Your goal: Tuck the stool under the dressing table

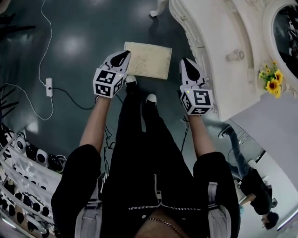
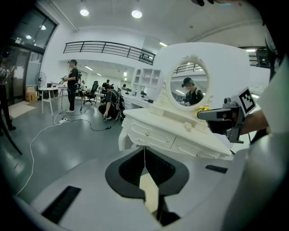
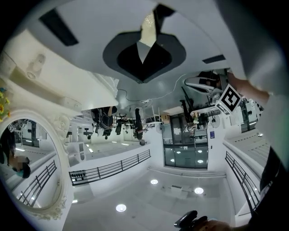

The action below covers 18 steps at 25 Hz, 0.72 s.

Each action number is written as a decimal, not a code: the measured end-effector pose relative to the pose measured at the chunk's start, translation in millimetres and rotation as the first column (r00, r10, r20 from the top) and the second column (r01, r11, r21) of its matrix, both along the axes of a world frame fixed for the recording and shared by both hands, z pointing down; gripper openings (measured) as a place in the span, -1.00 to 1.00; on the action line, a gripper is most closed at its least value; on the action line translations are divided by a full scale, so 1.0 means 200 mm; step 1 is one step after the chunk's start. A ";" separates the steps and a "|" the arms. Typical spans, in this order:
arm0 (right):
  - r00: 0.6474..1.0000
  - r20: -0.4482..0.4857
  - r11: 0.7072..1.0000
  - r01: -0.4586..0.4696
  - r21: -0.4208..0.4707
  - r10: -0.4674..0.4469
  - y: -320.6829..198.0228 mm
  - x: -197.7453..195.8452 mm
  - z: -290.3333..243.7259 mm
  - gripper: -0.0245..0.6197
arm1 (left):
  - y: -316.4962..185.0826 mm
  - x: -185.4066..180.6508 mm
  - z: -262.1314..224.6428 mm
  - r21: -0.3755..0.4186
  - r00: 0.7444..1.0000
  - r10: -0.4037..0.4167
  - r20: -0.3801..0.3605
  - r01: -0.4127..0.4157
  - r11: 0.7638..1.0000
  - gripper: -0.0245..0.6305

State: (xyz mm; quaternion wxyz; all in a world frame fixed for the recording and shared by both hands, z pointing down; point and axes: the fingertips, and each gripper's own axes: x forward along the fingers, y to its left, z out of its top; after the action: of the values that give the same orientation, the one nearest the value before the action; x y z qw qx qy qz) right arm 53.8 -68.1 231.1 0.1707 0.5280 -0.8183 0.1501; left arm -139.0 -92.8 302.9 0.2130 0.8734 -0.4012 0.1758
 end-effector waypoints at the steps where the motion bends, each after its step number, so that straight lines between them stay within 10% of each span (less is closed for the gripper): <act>1: 1.000 0.003 1.000 -0.001 -0.017 0.001 -0.01 0.00 0.04 -0.90 | -0.02 -0.01 0.05 -0.014 1.000 -0.011 -0.002 0.011 1.000 -0.85; 12: 1.000 0.004 0.993 -0.013 -0.121 0.014 -0.17 -0.14 0.37 -0.90 | -0.16 -0.19 0.54 -0.171 0.997 -0.033 -0.070 0.020 0.985 -0.80; 18: 1.000 0.000 0.988 -0.015 -0.153 0.015 -0.22 -0.16 0.46 -0.90 | -0.21 -0.19 0.71 -0.288 0.978 -0.047 -0.204 -0.014 0.957 0.07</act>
State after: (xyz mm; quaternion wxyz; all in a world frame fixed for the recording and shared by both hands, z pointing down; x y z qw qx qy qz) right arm 21.5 -111.9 323.9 0.2090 0.5193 -0.8005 0.2140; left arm -177.6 -134.1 445.9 0.3804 0.8432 -0.3542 0.1376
